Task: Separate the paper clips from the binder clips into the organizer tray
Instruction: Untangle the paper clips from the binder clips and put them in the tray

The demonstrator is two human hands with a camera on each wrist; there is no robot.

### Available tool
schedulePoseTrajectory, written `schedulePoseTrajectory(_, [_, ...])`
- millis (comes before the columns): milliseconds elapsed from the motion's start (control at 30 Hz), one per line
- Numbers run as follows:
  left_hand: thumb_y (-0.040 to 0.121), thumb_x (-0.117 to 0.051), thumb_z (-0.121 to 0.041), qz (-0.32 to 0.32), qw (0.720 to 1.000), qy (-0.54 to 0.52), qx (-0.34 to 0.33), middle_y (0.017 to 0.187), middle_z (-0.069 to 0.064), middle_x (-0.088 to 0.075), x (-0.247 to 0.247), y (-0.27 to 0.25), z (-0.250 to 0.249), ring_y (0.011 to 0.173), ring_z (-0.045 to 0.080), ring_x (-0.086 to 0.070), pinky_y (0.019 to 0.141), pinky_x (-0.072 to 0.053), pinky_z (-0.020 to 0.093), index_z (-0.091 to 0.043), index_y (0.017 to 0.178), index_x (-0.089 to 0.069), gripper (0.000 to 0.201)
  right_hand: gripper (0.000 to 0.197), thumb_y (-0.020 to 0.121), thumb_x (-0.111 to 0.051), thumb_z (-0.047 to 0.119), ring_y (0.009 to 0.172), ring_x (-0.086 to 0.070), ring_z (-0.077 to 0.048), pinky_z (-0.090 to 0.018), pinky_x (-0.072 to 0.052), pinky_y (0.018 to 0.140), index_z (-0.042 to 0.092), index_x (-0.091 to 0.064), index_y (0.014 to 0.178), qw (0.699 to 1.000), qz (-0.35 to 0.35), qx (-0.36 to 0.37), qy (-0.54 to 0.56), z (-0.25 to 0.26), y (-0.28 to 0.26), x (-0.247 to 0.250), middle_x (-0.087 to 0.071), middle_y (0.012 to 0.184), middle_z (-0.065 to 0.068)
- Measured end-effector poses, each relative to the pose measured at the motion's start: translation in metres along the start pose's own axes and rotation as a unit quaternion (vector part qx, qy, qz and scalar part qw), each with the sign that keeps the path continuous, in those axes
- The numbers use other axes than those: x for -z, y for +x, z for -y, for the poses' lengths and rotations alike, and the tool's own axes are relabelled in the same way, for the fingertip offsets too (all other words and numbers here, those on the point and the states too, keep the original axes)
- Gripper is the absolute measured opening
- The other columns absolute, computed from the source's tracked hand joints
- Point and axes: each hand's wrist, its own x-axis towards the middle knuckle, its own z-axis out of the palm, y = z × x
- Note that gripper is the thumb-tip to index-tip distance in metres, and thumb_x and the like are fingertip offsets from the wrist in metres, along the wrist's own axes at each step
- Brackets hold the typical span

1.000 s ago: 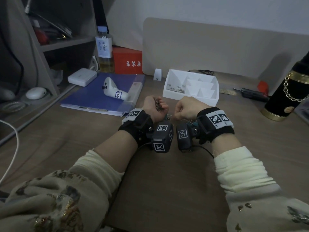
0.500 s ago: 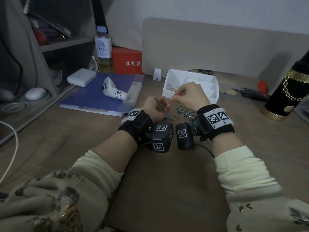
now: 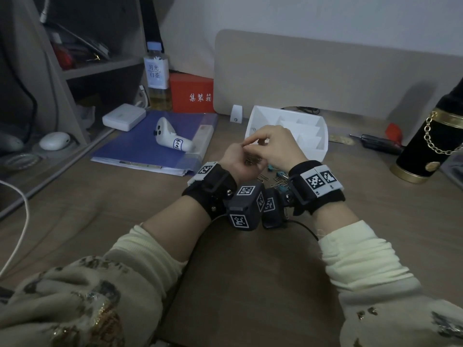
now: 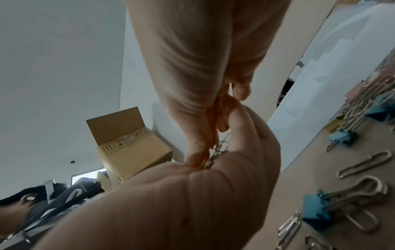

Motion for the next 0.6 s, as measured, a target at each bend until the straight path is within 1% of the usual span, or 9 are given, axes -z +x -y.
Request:
schedulePoseTrajectory(100, [0.097,-0.031,-0.009,-0.013,1.000,-0.024,0.002,0.076,0.007,-0.057,0.001,0.000,-0.001,0.068,0.018,-0.057,0.054,-0.050,0.024,-0.003,0.077,-0.054,0.031,0.013,0.075,-0.076,0.023,0.087,-0.057,-0.012,-0.024,-0.045,0.079,0.018,-0.074,0.087,1.000,-0.027,0.013,-0.005,-0.002,0.002,0.000,-0.065,0.093,0.003])
schedulePoseTrajectory(200, [0.094,-0.032,-0.011,-0.017,0.999,-0.048,0.006,0.055,0.000,-0.046,0.005,0.003,-0.003,0.039,0.012,-0.046,0.035,-0.035,0.012,-0.010,0.071,-0.049,0.028,0.010,0.080,-0.072,0.027,0.089,-0.055,-0.010,-0.022,-0.042,0.080,0.020,-0.073,0.087,0.997,-0.066,0.038,-0.016,0.000,0.003,0.001,-0.066,0.095,0.005])
schedulePoseTrajectory(233, [0.093,-0.031,-0.010,-0.015,0.999,-0.049,0.002,0.046,-0.001,-0.042,0.006,0.004,-0.005,0.030,0.010,-0.038,0.031,-0.026,0.010,-0.012,0.068,-0.045,0.029,0.008,0.081,-0.070,0.027,0.087,-0.056,-0.010,-0.023,-0.043,0.079,0.020,-0.072,0.086,0.996,-0.073,0.043,-0.018,0.001,0.003,0.001,-0.066,0.094,0.004])
schedulePoseTrajectory(300, [0.094,-0.032,-0.011,-0.021,0.999,-0.043,-0.008,0.036,-0.003,-0.032,0.010,0.002,-0.010,0.023,0.009,-0.025,0.027,-0.015,0.012,-0.015,0.061,-0.038,0.034,0.007,0.083,-0.068,0.026,0.081,-0.058,-0.013,-0.024,-0.046,0.075,0.020,-0.071,0.083,0.997,-0.066,0.036,-0.017,-0.001,0.004,0.001,-0.068,0.089,0.003])
schedulePoseTrajectory(367, [0.096,-0.032,-0.013,-0.034,0.998,-0.042,-0.035,0.032,-0.005,-0.025,0.011,-0.001,-0.018,0.021,0.009,-0.019,0.026,-0.011,0.013,-0.017,0.059,-0.030,0.037,0.007,0.084,-0.068,0.026,0.078,-0.060,-0.015,-0.024,-0.050,0.070,0.019,-0.071,0.083,1.000,-0.006,0.011,-0.021,-0.003,0.004,0.001,-0.068,0.086,0.001])
schedulePoseTrajectory(400, [0.096,-0.031,-0.013,-0.043,0.997,-0.043,-0.053,0.032,-0.005,-0.023,0.012,-0.002,-0.022,0.021,0.009,-0.017,0.026,-0.010,0.012,-0.018,0.058,-0.029,0.038,0.008,0.085,-0.067,0.025,0.075,-0.059,-0.014,-0.016,-0.050,0.064,0.018,-0.071,0.086,0.999,0.040,0.006,-0.033,-0.003,0.003,0.000,-0.067,0.085,0.002])
schedulePoseTrajectory(467, [0.095,-0.031,-0.014,-0.053,0.994,-0.050,-0.081,0.032,-0.006,-0.021,0.013,-0.004,-0.029,0.021,0.009,-0.016,0.027,-0.009,0.011,-0.019,0.058,-0.028,0.038,0.012,0.086,-0.066,0.020,0.070,-0.055,-0.006,-0.002,-0.042,0.057,0.012,-0.072,0.094,0.993,0.106,0.010,-0.056,-0.003,0.001,0.000,-0.063,0.084,0.004])
schedulePoseTrajectory(533, [0.095,-0.030,-0.013,-0.057,0.992,-0.061,-0.098,0.032,-0.006,-0.020,0.015,-0.003,-0.034,0.020,0.009,-0.016,0.028,-0.009,0.009,-0.020,0.058,-0.028,0.037,0.018,0.085,-0.067,0.011,0.073,-0.055,-0.003,0.003,-0.038,0.061,0.007,-0.071,0.102,0.989,0.140,0.010,-0.047,-0.001,-0.001,-0.002,-0.063,0.087,0.003])
schedulePoseTrajectory(600, [0.094,-0.029,-0.013,-0.057,0.990,-0.070,-0.111,0.031,-0.006,-0.020,0.017,-0.002,-0.036,0.020,0.009,-0.015,0.030,-0.010,0.008,-0.020,0.058,-0.027,0.037,0.025,0.083,-0.067,0.007,0.074,-0.056,0.002,0.002,-0.040,0.064,0.006,-0.068,0.108,0.981,0.190,-0.005,-0.028,0.000,-0.003,-0.001,-0.065,0.090,0.003])
